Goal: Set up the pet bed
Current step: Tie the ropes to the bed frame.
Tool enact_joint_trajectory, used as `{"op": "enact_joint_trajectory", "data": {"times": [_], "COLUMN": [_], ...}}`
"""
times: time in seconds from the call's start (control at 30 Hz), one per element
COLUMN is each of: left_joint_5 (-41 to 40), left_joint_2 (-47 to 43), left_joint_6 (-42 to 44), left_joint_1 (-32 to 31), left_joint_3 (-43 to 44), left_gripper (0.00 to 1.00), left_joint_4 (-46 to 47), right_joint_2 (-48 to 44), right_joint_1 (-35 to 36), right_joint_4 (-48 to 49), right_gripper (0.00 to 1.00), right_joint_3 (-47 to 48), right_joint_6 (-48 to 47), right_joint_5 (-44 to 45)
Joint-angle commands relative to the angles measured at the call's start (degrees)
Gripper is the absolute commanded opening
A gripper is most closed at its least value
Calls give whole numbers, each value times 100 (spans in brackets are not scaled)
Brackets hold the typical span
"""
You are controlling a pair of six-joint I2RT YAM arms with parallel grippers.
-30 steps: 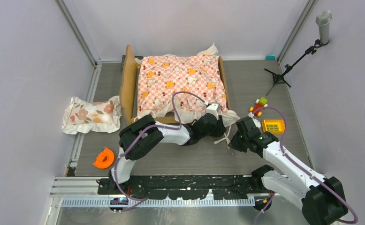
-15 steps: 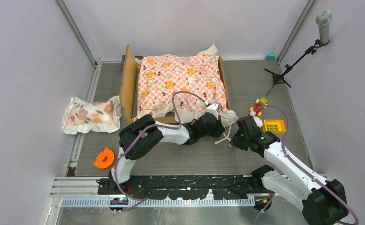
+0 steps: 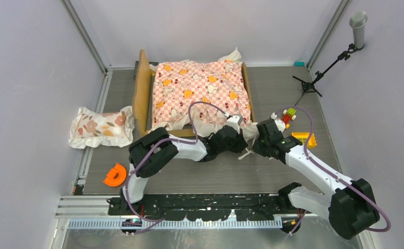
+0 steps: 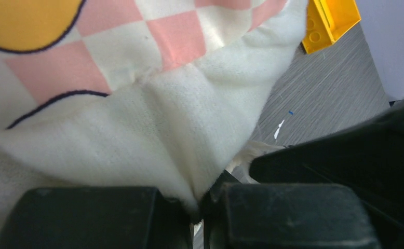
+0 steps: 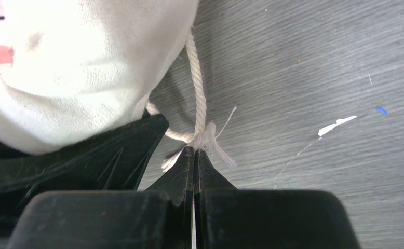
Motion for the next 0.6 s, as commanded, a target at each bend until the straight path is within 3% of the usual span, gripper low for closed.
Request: {"op": "enact_joint_trajectory", "data": {"times": [0.0, 0.57], "left_joint_5": [73, 119], "left_joint_2": [-372, -445], "left_joint_6": [128, 67], "left_joint_1": [-17, -13], "left_joint_3": [-85, -266], "left_gripper": [6, 5], "left_joint_4": [346, 410], "right_joint_2": [207, 649], "right_joint_1": [10, 12], "right_joint_4": [629, 1755], "right_gripper": [1, 1], "right_joint_3": [168, -108], "right_joint_6": [-210, -385], "right_joint_5": [183, 463]}}
